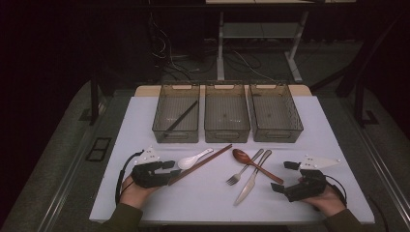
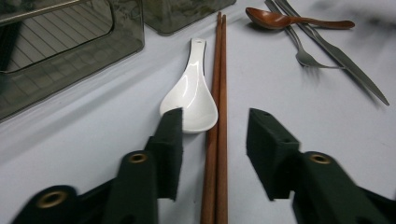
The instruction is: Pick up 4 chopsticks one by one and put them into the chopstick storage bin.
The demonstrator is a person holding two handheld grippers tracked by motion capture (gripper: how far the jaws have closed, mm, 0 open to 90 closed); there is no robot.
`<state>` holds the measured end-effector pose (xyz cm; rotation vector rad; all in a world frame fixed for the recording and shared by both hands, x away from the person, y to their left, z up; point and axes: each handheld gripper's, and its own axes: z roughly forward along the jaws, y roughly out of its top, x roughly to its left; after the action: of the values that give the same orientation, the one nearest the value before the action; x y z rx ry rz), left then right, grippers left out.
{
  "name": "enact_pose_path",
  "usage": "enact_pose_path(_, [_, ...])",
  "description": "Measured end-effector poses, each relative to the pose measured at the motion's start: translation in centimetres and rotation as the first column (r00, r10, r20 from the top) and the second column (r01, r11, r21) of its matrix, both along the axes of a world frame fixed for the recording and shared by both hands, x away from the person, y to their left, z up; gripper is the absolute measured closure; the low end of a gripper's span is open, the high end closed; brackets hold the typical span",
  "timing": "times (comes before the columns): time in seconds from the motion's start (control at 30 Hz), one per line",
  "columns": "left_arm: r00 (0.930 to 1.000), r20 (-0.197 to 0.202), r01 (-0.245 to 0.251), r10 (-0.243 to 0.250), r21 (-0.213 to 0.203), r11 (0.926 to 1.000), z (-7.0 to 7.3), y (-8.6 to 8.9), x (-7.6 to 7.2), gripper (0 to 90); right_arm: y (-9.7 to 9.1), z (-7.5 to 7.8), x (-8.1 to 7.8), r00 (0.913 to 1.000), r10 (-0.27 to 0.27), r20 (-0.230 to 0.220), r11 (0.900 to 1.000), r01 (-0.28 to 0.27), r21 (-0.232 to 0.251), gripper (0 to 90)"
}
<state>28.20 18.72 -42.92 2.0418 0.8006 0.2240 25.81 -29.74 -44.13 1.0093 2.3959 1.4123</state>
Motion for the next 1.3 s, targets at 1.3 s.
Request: enact_pose_path(1.3, [0.9937,-0.075,0.09,-0.084,0.085,0.9923,-1.6,-0.9,0.2,82.4,0.0,0.0,0.0,1.0,0.003,0.0,1.0,-0.003,0.001,0.6])
